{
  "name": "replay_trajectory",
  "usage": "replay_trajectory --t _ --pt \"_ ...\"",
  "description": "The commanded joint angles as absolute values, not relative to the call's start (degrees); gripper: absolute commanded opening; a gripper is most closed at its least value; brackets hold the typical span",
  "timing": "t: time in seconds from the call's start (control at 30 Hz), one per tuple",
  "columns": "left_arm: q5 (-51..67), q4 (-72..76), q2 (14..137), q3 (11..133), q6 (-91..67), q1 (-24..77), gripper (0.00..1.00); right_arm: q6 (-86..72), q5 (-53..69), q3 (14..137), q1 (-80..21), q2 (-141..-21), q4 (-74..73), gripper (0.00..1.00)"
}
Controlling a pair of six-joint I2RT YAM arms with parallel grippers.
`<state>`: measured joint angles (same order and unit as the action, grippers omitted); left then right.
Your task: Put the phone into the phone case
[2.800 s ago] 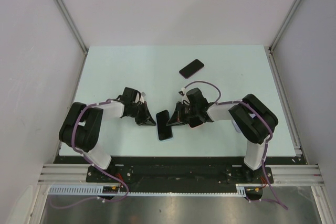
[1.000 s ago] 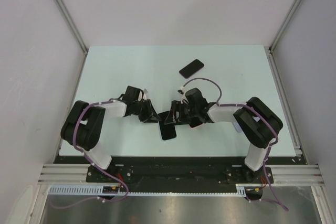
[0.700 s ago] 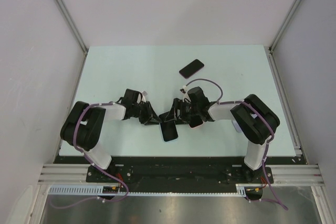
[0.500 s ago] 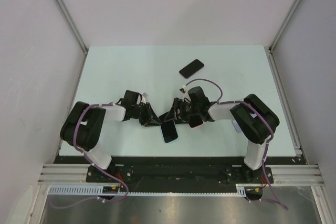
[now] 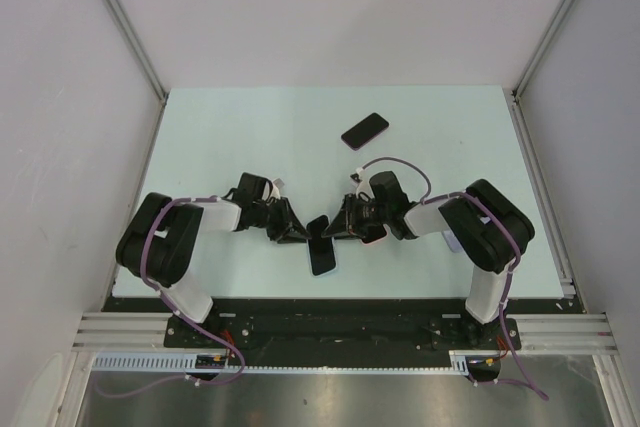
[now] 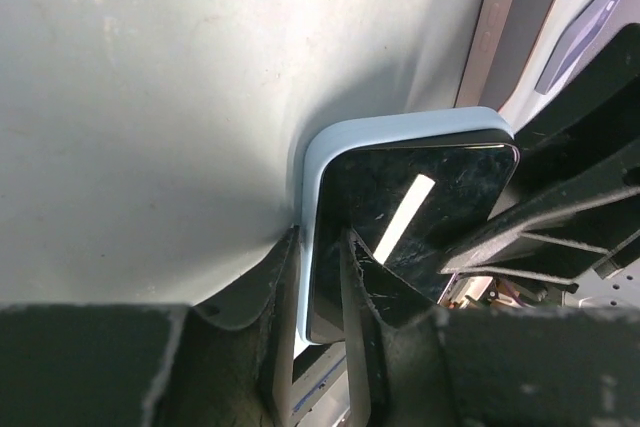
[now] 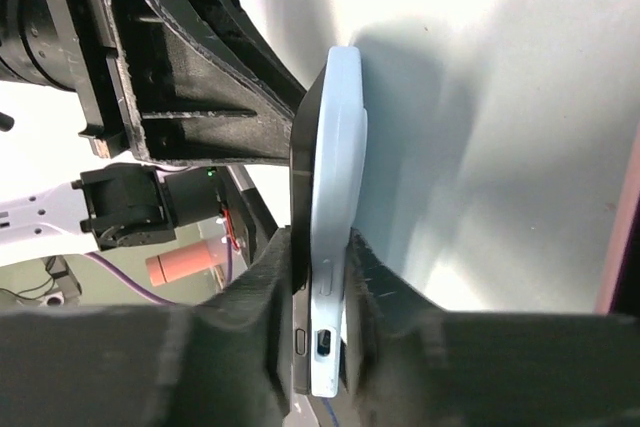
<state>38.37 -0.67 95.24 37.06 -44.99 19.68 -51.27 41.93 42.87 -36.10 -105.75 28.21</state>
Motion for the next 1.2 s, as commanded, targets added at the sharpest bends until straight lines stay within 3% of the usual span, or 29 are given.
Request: replay_trajectory --t 0.0,0.1,0.4,0.8,1.0,1.17 --pt "38.6 -2.1 94.6 36.6 -43.9 20.3 0.27 -50.9 44.2 43.2 -36.1 -103.9 31.3 0.12" --pt "38.4 -2.1 94.7 36.9 -44.0 20.3 0.27 -49.5 42.9 43.2 -36.3 -103.4 29.8 0.00" --pt "38.2 -2.8 94.0 37.3 -43.9 20.3 0.30 -48.6 42.6 43.2 -36.0 -101.6 28.4 0.00" --pt "39.5 -7.6 79.3 40.8 -38.7 19.6 0.74 -47.9 47.9 43.1 -32.3 -92.1 26.5 0.00" --pt "45.8 -6.6 69.7 43.2 -36.0 18.7 0.86 -52.2 53.0 42.1 -28.5 -84.5 31.5 0.00" --pt "53.2 -0.3 66.4 43.8 -37.7 18.7 0.89 -54.8 55.4 41.7 -27.8 -78.3 33.9 0.00"
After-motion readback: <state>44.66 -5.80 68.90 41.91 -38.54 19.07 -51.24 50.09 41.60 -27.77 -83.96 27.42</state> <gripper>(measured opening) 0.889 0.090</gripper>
